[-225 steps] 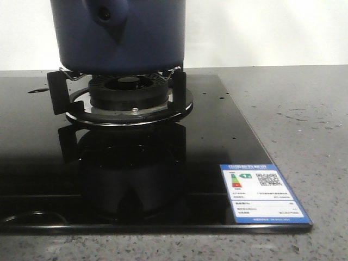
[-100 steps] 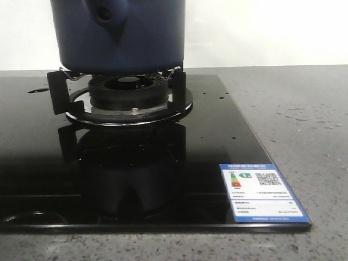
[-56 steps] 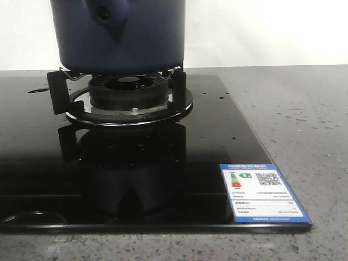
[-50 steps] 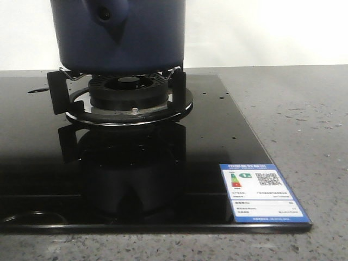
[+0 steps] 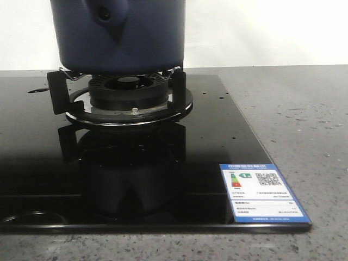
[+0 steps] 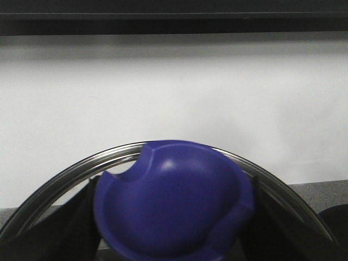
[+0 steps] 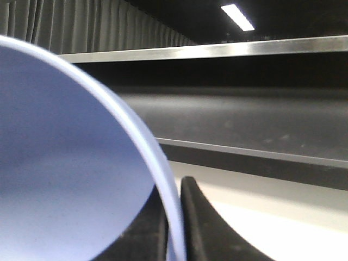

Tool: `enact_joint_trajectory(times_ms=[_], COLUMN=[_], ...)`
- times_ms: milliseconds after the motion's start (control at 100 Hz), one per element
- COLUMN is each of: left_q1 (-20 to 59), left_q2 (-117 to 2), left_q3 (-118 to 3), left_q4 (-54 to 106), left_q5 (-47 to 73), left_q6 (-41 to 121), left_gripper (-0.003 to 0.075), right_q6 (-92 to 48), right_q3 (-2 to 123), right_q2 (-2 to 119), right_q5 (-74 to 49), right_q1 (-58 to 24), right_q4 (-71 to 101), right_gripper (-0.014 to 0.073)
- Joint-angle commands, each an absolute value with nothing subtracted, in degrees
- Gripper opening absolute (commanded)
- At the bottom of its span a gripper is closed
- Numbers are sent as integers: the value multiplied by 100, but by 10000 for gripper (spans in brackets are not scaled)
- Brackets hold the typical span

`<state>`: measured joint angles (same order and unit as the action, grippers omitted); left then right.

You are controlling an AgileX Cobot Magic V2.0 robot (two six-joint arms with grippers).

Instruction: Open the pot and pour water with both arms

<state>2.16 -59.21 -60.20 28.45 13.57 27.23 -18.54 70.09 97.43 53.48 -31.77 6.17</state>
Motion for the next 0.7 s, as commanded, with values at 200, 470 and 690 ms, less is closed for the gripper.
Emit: enact_joint_trajectory(times_ms=[200,470,690], left_q1=[213,945,1880], left_q2=[-5827,-5827,-5947], left_q3=[-6256,-6279,-6279], left_q4=[3102,3230,3194], left_q5=[842,751,392], left_q6=[2716,2716,2716], left_gripper=[362,362,362], right_q6=[-1871,-1859,-1532], right_q3=[7311,8568,8854], right_q2=[8835,8088,8090], right_q5=[4046,-1585,-5208], right_q1=[-3124,-1661,-136], right_q4=[727,1802,1844], right_gripper=[-42,-42,-42])
